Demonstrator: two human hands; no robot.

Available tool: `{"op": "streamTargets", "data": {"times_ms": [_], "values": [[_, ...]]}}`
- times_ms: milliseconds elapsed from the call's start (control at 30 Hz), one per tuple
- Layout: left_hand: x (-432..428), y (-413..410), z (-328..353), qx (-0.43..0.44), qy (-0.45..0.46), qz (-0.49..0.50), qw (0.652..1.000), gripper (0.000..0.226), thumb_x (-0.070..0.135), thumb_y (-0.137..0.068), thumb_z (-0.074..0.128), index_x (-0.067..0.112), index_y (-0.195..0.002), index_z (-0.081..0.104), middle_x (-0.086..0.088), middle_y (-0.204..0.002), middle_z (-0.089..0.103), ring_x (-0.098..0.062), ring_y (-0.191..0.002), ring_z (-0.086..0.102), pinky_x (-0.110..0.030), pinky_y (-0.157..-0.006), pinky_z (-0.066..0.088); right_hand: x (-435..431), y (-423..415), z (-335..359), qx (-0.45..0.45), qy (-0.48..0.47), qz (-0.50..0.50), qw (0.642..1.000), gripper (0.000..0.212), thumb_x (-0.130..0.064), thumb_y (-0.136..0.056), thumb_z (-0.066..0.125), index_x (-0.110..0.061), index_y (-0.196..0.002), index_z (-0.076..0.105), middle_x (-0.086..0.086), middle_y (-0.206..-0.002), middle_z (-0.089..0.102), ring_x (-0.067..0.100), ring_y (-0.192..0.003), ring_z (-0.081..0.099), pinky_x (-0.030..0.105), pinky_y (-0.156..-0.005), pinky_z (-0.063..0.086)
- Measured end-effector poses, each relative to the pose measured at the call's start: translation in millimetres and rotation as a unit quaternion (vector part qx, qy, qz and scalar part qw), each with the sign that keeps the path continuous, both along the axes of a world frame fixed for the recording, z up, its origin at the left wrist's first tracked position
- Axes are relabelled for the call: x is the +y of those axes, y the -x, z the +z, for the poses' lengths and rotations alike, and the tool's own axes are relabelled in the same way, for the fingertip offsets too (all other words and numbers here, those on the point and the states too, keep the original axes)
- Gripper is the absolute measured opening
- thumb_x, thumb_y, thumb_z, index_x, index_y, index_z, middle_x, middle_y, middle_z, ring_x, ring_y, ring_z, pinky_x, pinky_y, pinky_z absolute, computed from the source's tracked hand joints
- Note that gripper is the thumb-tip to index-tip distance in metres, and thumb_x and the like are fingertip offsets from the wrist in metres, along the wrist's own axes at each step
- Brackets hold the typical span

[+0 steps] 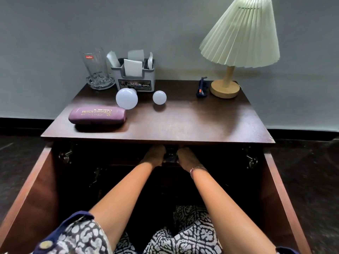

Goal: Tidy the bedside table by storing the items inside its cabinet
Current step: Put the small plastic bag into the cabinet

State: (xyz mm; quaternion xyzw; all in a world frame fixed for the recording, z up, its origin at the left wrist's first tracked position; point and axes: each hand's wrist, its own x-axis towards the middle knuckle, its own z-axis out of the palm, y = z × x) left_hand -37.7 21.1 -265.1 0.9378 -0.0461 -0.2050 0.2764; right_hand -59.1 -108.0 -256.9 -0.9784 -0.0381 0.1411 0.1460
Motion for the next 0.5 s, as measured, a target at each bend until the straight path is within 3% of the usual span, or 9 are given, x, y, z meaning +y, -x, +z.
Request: {"op": "streamTargets", "data": {"times_ms": [133,267,500], "values": [[1,-1,-3,-0.004,-0.015,-0.009,1.0,0.015,0.003,-0.088,0.053,-0.004,-0.098,0.062,-0.023,-0.101,0.067,-0.032,-0.086,0.068,-0.032,-0.07,0.054,2,0,-2,0.006,-0.009,-0.021,1.0,0.035,0.0,-0.093,0.044,0.008,-0.126,0.048,0.025,-0.128,0.055,0.034,-0.117,0.055,0.033,-0.098,0.044],[5,1,-8,-0.022,-0.038,-0.021,0.999,0.02,0.005,-0.087,0.056,-0.003,-0.104,0.063,-0.023,-0.111,0.065,-0.032,-0.104,0.064,-0.036,-0.088,0.051,7,2,-4,0.005,0.004,-0.024,1.0,0.035,0.002,-0.093,0.042,0.008,-0.127,0.048,0.025,-0.13,0.053,0.034,-0.12,0.054,0.033,-0.1,0.043],[11,14,-2,-0.057,-0.009,0.004,0.998,0.025,0.011,-0.09,0.055,0.004,-0.111,0.066,-0.018,-0.118,0.065,-0.03,-0.112,0.061,-0.033,-0.095,0.048,21,24,-6,-0.041,0.011,-0.082,0.996,0.039,-0.005,-0.099,0.029,0.002,-0.137,0.038,0.02,-0.142,0.041,0.033,-0.13,0.04,0.031,-0.104,0.032]]}}
